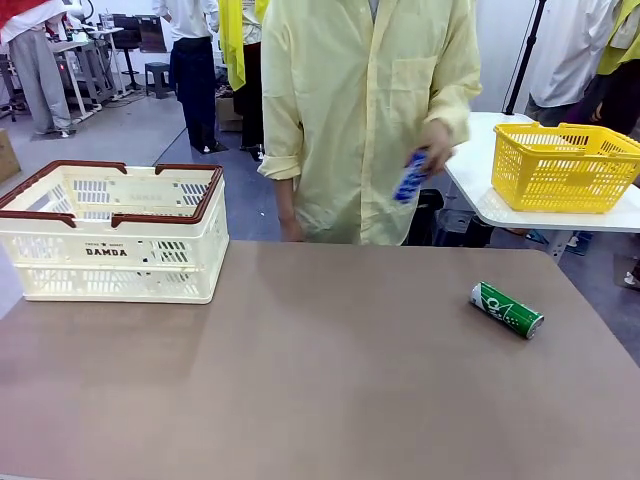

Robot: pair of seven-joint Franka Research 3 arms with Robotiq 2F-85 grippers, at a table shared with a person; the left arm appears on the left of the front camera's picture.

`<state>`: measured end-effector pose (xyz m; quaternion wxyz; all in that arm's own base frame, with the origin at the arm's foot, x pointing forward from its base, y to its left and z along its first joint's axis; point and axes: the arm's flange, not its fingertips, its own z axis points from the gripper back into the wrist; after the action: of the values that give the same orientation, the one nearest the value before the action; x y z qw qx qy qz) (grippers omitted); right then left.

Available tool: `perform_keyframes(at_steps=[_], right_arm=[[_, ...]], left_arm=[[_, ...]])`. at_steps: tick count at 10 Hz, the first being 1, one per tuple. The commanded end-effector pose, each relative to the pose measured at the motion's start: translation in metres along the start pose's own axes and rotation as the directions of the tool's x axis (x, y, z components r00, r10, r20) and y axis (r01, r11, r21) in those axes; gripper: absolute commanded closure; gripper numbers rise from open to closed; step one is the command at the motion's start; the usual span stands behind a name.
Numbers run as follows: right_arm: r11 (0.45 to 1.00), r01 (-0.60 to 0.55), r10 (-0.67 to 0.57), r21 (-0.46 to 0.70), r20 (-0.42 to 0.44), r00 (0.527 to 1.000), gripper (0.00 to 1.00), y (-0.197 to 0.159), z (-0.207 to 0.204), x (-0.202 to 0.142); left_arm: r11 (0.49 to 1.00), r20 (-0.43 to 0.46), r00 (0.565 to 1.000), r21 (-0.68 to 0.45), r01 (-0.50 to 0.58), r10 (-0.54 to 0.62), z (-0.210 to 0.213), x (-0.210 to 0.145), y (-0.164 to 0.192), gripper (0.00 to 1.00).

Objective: Place the drinks into the Shopping basket.
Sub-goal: Pick up one drink and place it into the Shopping basket.

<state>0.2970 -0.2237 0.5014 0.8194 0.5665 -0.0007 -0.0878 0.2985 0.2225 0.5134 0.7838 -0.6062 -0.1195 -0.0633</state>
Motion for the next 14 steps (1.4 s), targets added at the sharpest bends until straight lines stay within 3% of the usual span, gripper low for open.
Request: perform_keyframes(at_steps=[1, 2, 3, 14], right_arm=[[1.0, -0.01, 0.01, 0.007, -0.002, 1.0, 0.0, 0.004, 0.0, 0.0], [1.0, -0.01, 0.01, 0.007, -0.002, 1.0, 0.0, 0.004, 0.0, 0.0], [1.0, -0.01, 0.01, 0.007, -0.002, 1.0, 0.0, 0.004, 0.0, 0.0], [1.0, 0.0, 0.0, 0.0, 0.0, 1.0, 0.0, 0.0, 0.0, 0.0]], left_arm=[[0.991, -0.142, 0.988, -0.11, -0.074, 0.058, 0.002, 0.027, 0.041, 0.0], [0.996, -0.171, 0.984, -0.058, -0.068, 0.057, -0.011, 0.027, 0.055, 0.0], [0.995, -0.047, 0.998, -0.091, -0.036, 0.032, 0.006, -0.008, 0.023, 0.0], [0.995, -0.047, 0.998, -0.091, -0.036, 0.032, 0.006, -0.008, 0.023, 0.0]])
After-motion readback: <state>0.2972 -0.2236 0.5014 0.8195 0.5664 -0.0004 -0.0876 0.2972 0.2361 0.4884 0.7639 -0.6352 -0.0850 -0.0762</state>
